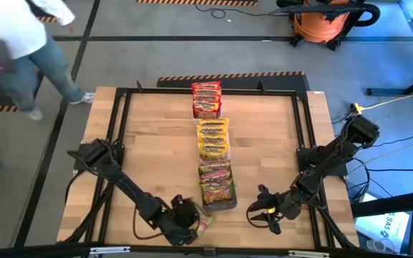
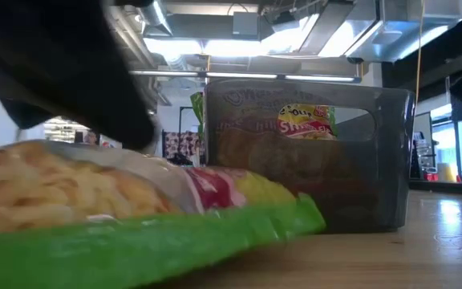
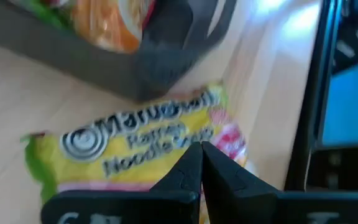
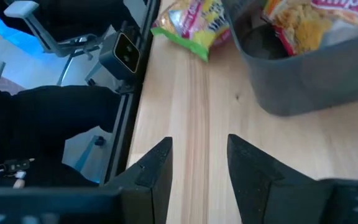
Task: Sort Maruchan noodles
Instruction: Put the green noodle pack into the black bin
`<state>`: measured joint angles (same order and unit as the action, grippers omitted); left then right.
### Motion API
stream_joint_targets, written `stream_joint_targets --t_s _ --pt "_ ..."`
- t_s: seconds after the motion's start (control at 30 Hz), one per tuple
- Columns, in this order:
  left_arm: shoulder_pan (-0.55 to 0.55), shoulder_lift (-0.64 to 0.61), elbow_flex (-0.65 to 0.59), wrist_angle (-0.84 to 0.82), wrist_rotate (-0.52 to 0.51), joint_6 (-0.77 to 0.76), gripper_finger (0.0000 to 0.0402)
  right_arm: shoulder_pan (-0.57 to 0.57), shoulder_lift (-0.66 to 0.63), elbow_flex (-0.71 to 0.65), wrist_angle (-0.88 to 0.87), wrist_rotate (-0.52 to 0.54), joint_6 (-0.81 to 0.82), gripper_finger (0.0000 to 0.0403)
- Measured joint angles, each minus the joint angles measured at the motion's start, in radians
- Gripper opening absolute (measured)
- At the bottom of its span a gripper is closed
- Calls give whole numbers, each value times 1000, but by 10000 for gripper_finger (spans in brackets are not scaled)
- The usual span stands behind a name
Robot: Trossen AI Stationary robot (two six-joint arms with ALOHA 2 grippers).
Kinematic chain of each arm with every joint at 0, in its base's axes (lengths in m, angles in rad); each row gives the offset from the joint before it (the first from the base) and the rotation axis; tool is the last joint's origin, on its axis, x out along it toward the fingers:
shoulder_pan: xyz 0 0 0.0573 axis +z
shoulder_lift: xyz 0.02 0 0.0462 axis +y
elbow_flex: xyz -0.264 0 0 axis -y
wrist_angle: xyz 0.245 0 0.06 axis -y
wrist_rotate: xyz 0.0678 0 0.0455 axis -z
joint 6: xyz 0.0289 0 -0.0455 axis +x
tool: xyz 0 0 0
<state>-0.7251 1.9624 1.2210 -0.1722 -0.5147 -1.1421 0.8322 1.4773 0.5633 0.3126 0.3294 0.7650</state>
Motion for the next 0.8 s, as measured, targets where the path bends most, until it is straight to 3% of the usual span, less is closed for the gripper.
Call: stream_joint_targets --t_s 0.1,0.3,0.43,0.57,0.7,0.8 --pt "15 47 50 2 -23 -13 0 0 0 6 0 0 -13 127" --pt "31 52 140 -60 53 76 0 5 0 6 -2 -30 -14 127" --pt "5 14 233 -231 68 116 0 27 0 6 -2 -17 -14 127" --pt "-28 14 320 -567 72 103 0 55 0 6 -3 4 -15 127" --pt "-42 14 281 -816 107 -28 0 92 0 6 -6 42 -11 127" --pt "-42 15 211 -839 188 -42 0 126 0 6 -6 82 14 127"
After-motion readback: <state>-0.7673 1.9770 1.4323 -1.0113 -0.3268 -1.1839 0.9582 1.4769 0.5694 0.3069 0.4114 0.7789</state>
